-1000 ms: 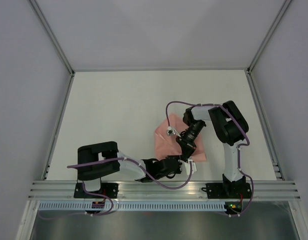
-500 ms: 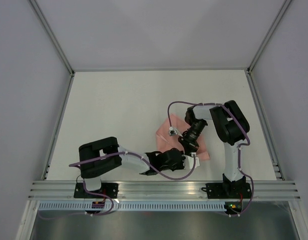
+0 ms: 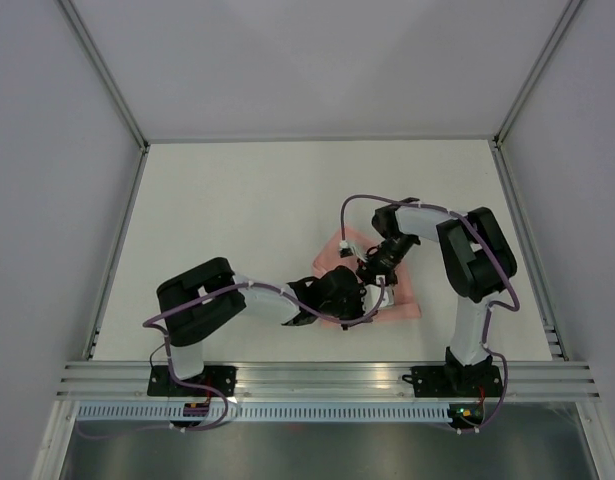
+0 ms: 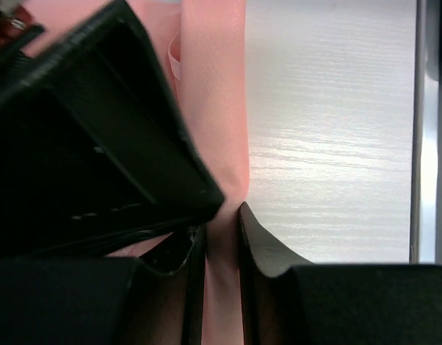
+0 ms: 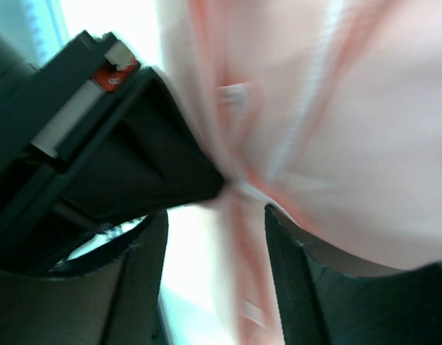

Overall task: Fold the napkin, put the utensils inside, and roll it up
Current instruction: Roll the napkin with the utensil

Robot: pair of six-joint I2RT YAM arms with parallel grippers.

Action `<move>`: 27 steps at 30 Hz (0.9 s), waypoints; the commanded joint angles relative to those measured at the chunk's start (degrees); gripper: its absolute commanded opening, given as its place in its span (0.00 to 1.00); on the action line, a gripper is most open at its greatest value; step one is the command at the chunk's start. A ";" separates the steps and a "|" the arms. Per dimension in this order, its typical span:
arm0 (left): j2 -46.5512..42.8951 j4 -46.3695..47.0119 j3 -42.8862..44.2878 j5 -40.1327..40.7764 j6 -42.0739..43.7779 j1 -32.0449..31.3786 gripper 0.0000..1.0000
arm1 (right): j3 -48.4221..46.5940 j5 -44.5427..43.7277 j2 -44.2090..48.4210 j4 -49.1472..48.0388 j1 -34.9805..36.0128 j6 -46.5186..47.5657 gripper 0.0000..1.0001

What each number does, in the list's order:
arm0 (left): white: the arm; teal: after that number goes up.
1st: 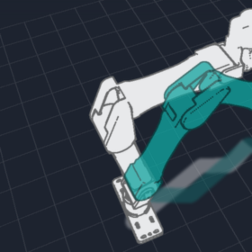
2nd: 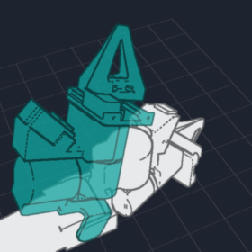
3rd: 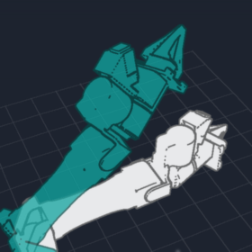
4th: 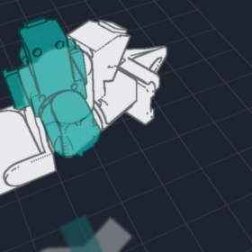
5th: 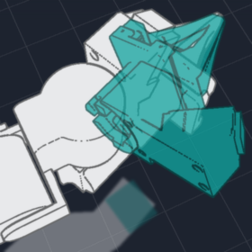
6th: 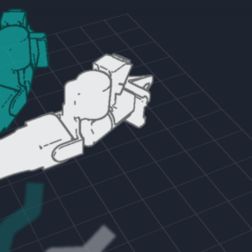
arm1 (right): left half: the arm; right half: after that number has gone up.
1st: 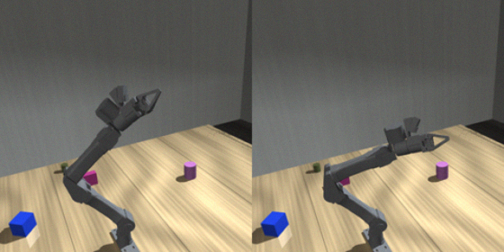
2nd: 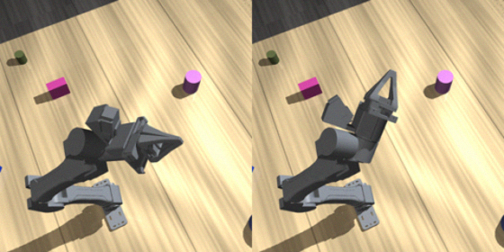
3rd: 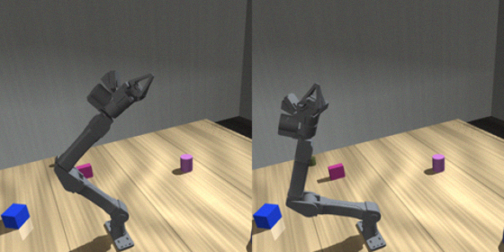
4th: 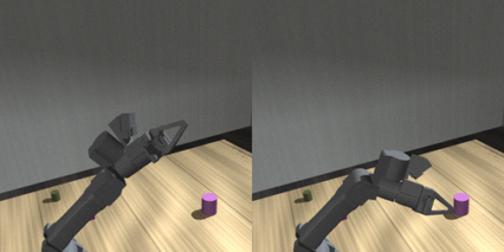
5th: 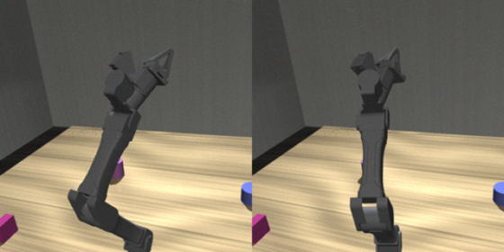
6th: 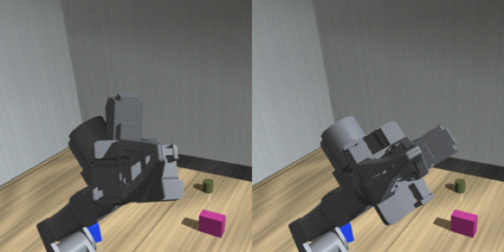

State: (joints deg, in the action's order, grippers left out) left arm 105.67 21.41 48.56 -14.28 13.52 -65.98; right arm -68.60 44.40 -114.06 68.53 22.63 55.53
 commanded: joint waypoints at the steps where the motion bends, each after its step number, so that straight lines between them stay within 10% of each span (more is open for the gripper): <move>1: 3.76 -10.60 -1.44 -10.14 -4.90 1.89 0.02 | -1.28 -3.44 4.72 -14.29 -1.45 -4.79 0.63; 15: 8.85 -17.18 4.08 -24.30 -11.32 11.39 0.02 | 1.97 -0.55 19.30 -24.14 -11.72 -11.85 0.65; 27: 15.96 -29.92 15.33 -30.18 -12.90 15.69 0.02 | 24.51 -4.55 48.18 -28.87 -10.44 -0.95 0.66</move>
State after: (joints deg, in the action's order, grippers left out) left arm 116.38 3.86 63.72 -47.79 1.06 -51.53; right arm -50.68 41.89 -71.99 42.78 9.52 49.71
